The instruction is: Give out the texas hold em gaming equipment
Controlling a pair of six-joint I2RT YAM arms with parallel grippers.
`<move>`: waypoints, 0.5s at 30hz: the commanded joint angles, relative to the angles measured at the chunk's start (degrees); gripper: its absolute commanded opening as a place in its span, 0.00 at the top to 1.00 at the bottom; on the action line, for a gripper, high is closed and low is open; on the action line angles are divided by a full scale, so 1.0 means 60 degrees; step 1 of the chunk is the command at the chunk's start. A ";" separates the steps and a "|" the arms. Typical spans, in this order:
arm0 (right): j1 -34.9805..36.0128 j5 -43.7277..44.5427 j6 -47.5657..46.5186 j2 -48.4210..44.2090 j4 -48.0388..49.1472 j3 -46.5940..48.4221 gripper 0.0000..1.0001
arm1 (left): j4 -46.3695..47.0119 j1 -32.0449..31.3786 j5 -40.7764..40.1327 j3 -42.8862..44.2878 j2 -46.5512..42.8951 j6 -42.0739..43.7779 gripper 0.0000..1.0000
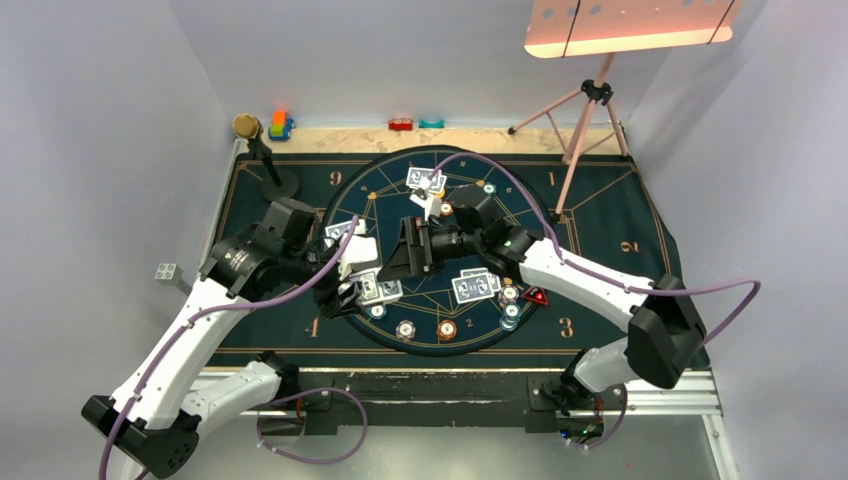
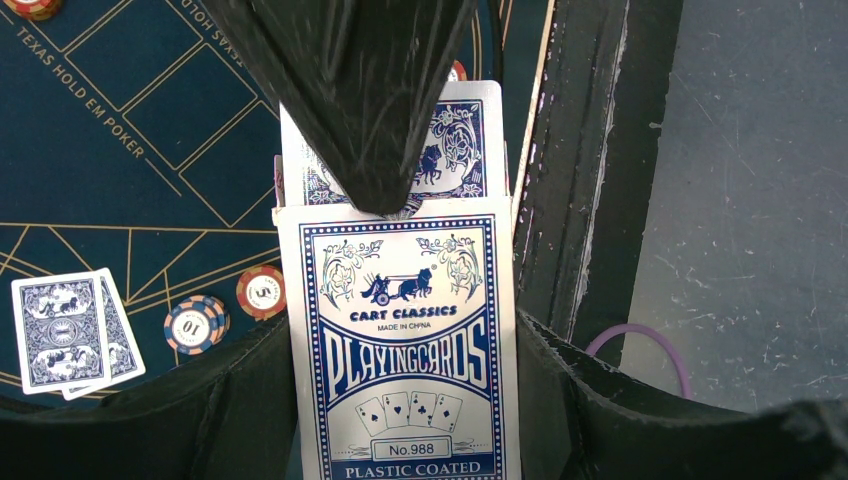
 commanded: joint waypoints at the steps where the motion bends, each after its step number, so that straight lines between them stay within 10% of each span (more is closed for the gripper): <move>1: 0.0235 -0.0533 0.0524 0.0048 0.1143 0.0178 0.04 | 0.0344 0.0039 0.0346 0.0421 -0.0042 -0.0050 1.00; 15: 0.0222 -0.1032 0.1354 0.0268 0.1908 -0.0651 0.36 | 0.0316 0.0036 0.0350 0.0436 -0.0081 -0.0065 1.00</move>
